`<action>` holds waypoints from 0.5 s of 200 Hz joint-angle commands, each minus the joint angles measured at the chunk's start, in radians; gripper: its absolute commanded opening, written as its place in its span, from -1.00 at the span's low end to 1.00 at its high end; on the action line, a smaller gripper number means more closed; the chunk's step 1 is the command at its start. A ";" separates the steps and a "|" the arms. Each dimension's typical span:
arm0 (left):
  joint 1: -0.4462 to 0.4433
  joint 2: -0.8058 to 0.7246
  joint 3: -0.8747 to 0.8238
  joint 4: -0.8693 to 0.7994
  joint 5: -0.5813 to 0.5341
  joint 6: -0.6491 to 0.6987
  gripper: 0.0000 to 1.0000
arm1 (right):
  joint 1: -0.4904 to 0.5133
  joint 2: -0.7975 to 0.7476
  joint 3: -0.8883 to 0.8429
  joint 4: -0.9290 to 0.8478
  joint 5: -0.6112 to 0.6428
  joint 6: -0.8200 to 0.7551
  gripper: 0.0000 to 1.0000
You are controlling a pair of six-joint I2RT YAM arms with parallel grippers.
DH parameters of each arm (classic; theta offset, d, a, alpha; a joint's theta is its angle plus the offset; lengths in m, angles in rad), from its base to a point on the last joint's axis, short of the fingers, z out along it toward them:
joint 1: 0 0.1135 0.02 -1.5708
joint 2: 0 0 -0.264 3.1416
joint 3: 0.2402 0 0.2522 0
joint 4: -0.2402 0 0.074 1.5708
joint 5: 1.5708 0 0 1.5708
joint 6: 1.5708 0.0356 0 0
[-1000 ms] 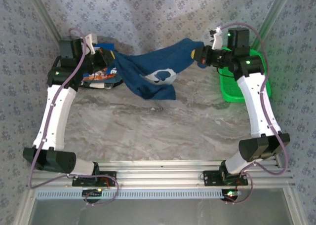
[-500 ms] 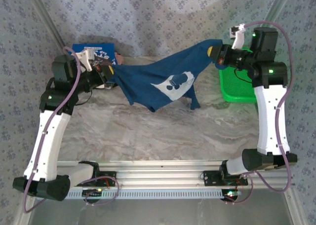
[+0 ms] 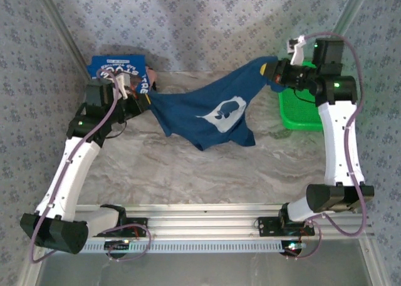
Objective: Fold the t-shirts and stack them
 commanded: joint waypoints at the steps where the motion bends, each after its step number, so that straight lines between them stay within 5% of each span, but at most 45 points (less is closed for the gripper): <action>1: -0.004 0.016 0.017 0.040 -0.038 0.039 -0.92 | 0.036 0.013 -0.025 0.063 0.008 0.023 -1.00; 48: -0.002 0.121 0.274 -0.037 -0.097 0.133 -0.93 | 0.053 0.114 0.154 0.095 -0.003 0.068 -1.00; 100: -0.003 0.049 0.427 -0.058 -0.113 0.165 -0.92 | 0.053 0.016 0.131 0.165 -0.117 0.152 -1.00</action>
